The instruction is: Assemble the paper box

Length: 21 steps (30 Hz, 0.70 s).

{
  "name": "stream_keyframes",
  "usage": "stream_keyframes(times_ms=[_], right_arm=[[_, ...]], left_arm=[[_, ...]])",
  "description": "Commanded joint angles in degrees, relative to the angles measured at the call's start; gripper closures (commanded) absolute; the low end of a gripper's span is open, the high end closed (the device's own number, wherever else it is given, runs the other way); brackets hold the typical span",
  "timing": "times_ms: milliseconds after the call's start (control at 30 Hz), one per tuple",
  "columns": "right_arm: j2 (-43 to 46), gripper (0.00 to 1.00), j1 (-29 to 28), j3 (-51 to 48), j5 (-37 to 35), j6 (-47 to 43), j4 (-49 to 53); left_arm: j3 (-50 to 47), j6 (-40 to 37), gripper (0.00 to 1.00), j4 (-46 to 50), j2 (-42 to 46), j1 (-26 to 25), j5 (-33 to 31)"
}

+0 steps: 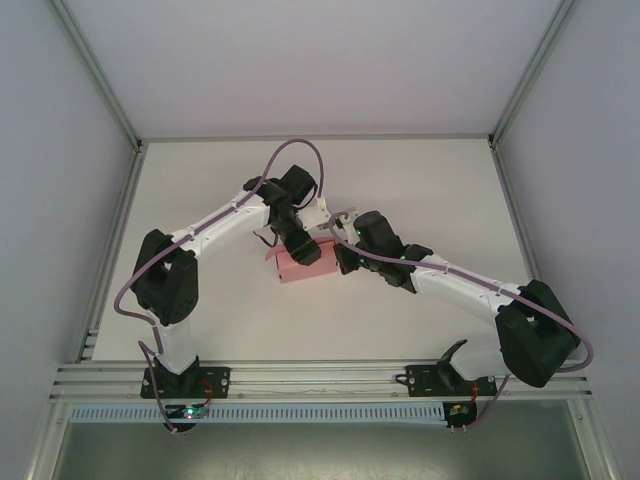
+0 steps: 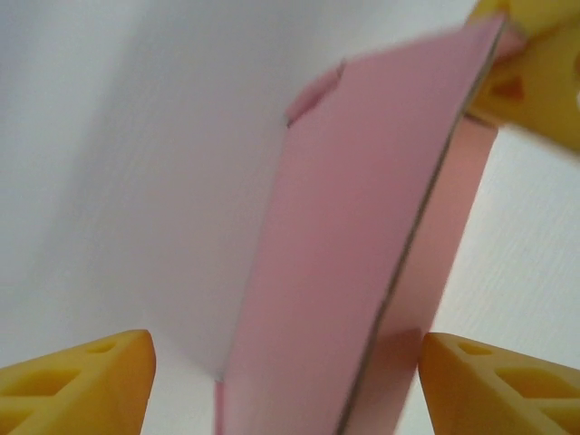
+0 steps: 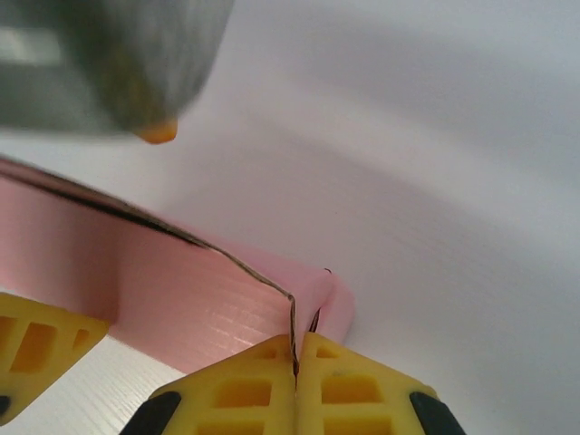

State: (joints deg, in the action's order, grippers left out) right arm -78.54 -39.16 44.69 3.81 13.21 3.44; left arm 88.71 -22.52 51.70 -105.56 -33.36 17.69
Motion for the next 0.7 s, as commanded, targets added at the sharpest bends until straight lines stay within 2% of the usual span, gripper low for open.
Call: stream_keyframes(times_ms=[0,200,367,467,567,667], right_arm=[[-3.06,1.0,-0.68,0.72,-1.69,3.16,10.26],[-8.19,1.0,-0.11,7.17,-2.92,6.39,14.78],[-8.44,1.0,-0.39,7.8,-3.12,7.95,15.55],[-8.14,1.0,-0.38,7.54,-2.8,8.65,15.55],[-8.63,1.0,-0.37,7.95,-1.67,8.81,15.67],[-9.85,1.0,-0.55,9.38,-0.71,8.46,16.97]], left_arm=[[1.81,1.76,0.22,-2.86,3.03,0.22,-0.95],[0.23,5.13,0.14,-4.29,7.52,0.23,-5.27],[-4.3,15.92,0.15,-2.79,14.65,0.22,-18.93],[-10.82,22.53,0.2,-2.1,20.93,0.14,-24.36],[-17.56,26.31,0.3,-3.96,26.33,0.13,-23.78],[-20.41,28.86,0.38,-4.27,28.12,0.04,-22.28]])
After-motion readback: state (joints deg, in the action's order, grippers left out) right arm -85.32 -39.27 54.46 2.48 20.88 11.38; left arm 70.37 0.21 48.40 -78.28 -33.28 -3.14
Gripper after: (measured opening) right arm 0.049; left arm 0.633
